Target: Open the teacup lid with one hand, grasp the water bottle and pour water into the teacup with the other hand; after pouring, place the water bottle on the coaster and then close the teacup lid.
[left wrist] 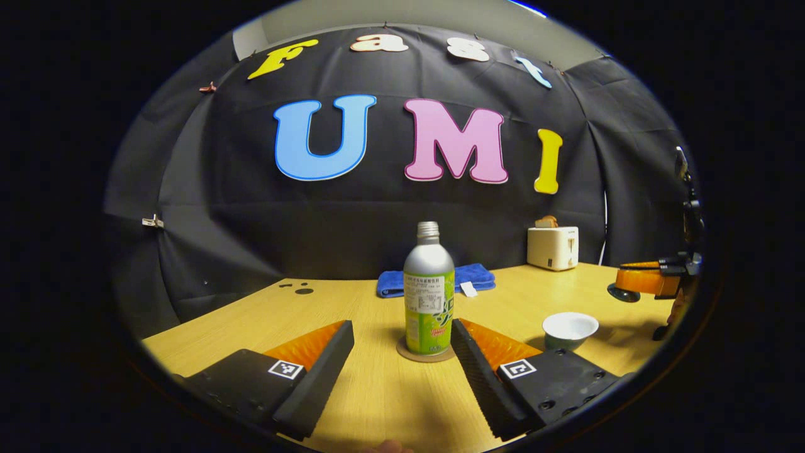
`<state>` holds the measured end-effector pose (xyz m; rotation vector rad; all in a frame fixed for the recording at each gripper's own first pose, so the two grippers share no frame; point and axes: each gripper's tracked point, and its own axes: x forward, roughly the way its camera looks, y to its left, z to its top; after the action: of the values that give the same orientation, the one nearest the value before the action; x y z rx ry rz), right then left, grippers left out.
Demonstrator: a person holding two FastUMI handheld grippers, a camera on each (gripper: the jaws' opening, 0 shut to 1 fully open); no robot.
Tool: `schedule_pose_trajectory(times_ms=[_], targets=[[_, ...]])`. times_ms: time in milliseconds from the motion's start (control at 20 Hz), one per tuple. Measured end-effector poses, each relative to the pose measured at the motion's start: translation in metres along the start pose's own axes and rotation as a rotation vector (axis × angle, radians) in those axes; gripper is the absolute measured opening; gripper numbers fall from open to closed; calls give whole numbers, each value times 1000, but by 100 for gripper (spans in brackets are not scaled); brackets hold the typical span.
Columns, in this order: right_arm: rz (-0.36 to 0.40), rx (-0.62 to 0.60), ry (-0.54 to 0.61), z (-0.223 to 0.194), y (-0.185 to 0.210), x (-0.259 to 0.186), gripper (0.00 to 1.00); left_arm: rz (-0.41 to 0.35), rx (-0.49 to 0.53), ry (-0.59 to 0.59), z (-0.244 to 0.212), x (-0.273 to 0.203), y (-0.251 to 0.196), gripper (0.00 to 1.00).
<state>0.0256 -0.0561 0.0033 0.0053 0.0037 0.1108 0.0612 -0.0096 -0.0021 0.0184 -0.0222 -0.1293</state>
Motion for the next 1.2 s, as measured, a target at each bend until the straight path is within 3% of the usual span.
schedule_pose_trajectory(times_ms=[150, 350, 550, 600, 650, 700, 750, 1050, 1100, 1150, 1200], targets=[[66, 25, -8, 10, 29, 16, 27, -7, -24, -3, 0, -5, 2, 97], [115, 20, 57, -9, 55, 38, 26, -6, -21, 1, 0, -5, 3, 97], [137, -30, 106, -25, 69, 48, 27, -24, -23, -1, -1, -5, 0, 97], [139, -34, 114, -26, 71, 47, 22, -25, -21, 1, -2, -5, 1, 96], [137, -32, 127, -26, 71, 47, 27, -24, -21, 1, -1, -6, 1, 97], [141, -21, 145, -29, 71, 50, 22, -24, -21, 0, -1, -7, 1, 97], [145, -11, 165, -33, 72, 52, 28, -23, -20, 0, -2, -6, 1, 97], [149, -21, 194, -35, 73, 50, 31, 6, -21, 2, -2, -8, 7, 97], [139, -15, 181, -34, 70, 50, 36, 10, -21, 2, -2, -8, 7, 97], [122, -6, 158, -30, 65, 48, 32, 13, -21, 1, -2, -10, 7, 97], [103, 4, 127, -24, 61, 46, 42, 21, -21, 2, -2, -11, 8, 97]])
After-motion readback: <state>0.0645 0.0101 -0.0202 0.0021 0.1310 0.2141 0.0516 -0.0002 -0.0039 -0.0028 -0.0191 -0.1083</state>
